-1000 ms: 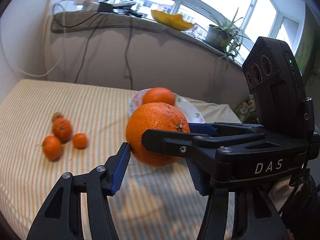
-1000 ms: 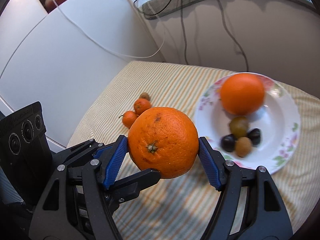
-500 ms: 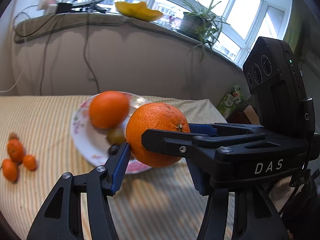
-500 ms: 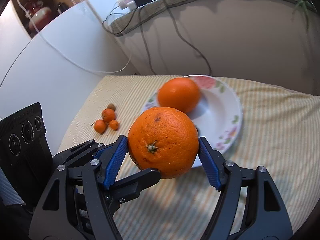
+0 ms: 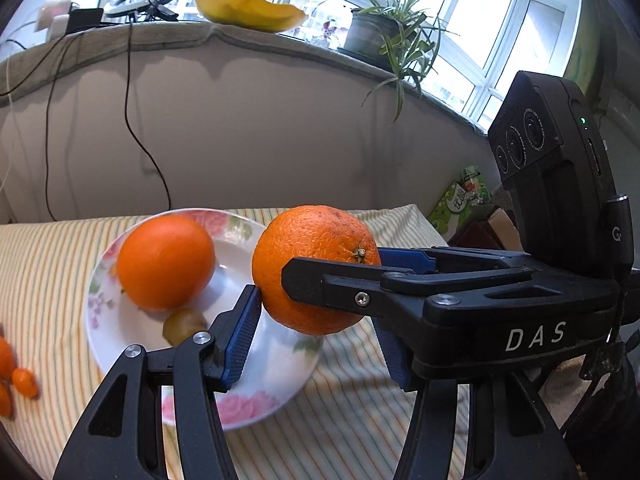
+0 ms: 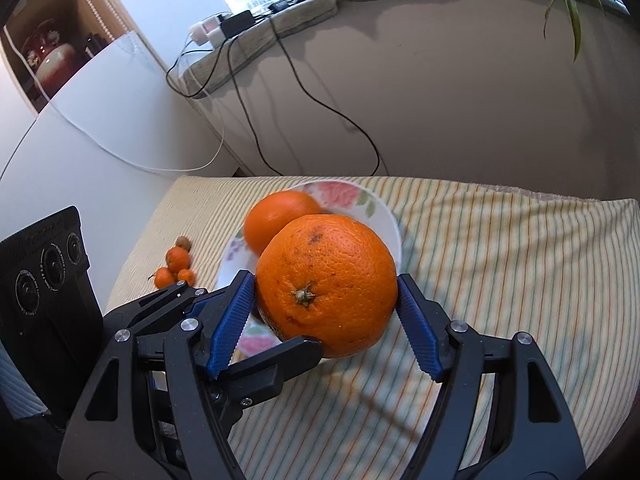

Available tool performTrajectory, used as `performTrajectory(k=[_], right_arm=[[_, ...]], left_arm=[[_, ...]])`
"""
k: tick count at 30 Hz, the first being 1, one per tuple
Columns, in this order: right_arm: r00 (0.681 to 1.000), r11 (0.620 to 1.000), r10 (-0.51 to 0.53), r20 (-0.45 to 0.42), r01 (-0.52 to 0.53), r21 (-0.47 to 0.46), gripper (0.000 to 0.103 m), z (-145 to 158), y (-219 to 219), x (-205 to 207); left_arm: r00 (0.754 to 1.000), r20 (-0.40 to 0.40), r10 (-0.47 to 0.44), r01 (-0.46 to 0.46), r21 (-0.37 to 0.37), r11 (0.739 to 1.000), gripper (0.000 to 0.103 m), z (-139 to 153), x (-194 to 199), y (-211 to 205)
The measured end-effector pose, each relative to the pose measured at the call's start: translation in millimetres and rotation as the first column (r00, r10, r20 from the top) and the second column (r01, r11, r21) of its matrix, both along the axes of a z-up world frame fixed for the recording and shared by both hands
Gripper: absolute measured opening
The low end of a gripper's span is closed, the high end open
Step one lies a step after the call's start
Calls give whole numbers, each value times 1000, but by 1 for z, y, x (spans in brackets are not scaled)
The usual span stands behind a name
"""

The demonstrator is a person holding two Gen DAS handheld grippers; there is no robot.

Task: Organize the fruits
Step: 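Carry the bumpy orange onto the plate beside the smooth orange, open right gripper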

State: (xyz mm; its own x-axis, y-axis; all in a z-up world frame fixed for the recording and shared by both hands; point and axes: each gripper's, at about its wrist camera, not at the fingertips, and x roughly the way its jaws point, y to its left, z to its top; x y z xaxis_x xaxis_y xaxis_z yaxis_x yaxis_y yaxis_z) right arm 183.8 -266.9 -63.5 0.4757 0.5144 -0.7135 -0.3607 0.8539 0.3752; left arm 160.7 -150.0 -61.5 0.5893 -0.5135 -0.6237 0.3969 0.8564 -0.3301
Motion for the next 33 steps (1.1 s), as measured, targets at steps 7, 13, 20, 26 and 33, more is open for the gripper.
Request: performTrajectory(k=[7,13,20,26,33], right_arm=[[1000,1000,3,-24,-3,9,74,-13,0,18],[999,1000,16,-30,-16,1,74,-17,5,25],[999,999,21,-38,-22,-28,74,-22,13,29],[999,999,22,-41,-24,-46,75,-23,14,30],[1000,998,13,17,-11,-63,81,-9,17,23]], left_arm=[[1000,-19,12,-12,15,1000,55,-9,12,0],[999,-23,24,-24,26,999,55,-12,15,1],[999,-32,27,-25,56,998,55,-14,19,-1],[1000,-9,29,-28,82,996,55,-12,17,-1],[999,-6,51,-51,76,996,55,-11,13,11]])
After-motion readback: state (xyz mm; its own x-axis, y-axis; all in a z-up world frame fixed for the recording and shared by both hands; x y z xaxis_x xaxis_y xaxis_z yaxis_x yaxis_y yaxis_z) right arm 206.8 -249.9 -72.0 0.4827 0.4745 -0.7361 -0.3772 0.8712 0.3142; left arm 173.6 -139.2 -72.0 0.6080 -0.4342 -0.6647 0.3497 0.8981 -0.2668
